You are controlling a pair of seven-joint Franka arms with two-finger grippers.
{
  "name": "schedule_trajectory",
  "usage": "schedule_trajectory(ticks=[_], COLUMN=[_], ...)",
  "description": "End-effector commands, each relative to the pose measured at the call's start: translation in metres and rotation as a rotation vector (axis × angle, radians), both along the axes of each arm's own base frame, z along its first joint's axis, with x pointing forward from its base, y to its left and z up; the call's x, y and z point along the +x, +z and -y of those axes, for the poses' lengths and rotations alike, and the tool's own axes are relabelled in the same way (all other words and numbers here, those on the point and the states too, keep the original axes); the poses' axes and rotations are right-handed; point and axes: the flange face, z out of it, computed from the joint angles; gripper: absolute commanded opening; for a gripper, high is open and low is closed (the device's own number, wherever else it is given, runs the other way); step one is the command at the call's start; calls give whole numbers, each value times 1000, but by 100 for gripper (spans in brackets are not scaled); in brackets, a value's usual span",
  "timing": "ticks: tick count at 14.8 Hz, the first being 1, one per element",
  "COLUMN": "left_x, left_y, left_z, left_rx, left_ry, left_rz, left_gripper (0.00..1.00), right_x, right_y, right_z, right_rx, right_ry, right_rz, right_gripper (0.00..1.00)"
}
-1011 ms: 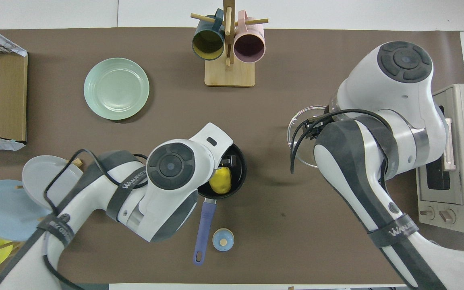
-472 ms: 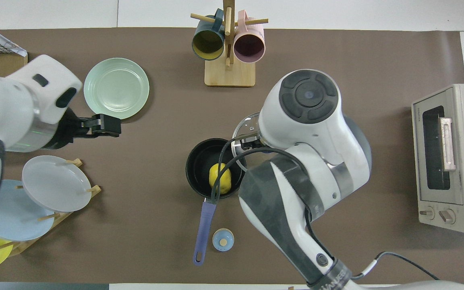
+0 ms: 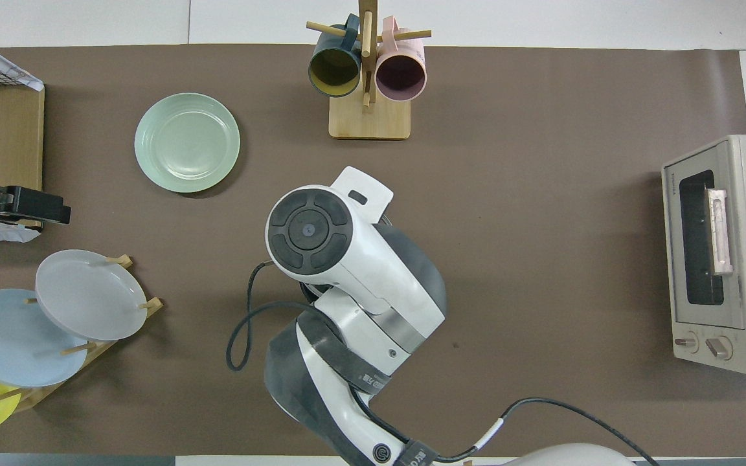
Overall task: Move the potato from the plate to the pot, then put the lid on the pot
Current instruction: 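Lower the glass lid onto the saucepan with the right gripper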
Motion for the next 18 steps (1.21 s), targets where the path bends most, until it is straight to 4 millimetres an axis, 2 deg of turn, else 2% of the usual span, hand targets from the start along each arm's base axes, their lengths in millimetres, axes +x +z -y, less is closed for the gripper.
schedule_trajectory(ticks=[1, 3, 6, 9, 13, 16, 18], left_x=[-13, -13, -11, -10, -3, 0, -1], left_y=[-6, -4, 0, 9, 35, 30, 18], left_z=[4, 2, 0, 2, 9, 13, 21], left_rx=[2, 2, 23, 23, 56, 51, 49], left_ry=[-10, 16, 17, 15, 27, 26, 26], left_rz=[-25, -20, -12, -9, -61, -74, -61], left_gripper=[100, 100, 100, 100, 100, 100, 100], right_x=[11, 7, 2, -9, -14, -15, -16], right_y=[1, -15, -18, -9, -3, -9, -16], right_z=[0, 2, 6, -1, 2, 1, 2], right_rx=[-2, -21, -44, -41, -34, -7, 3], right_ry=[-24, -25, -32, -59, -71, -84, -96], right_rz=[9, -10, -42, -62, -58, -32, -24], right_gripper=[0, 0, 0, 0, 0, 0, 0])
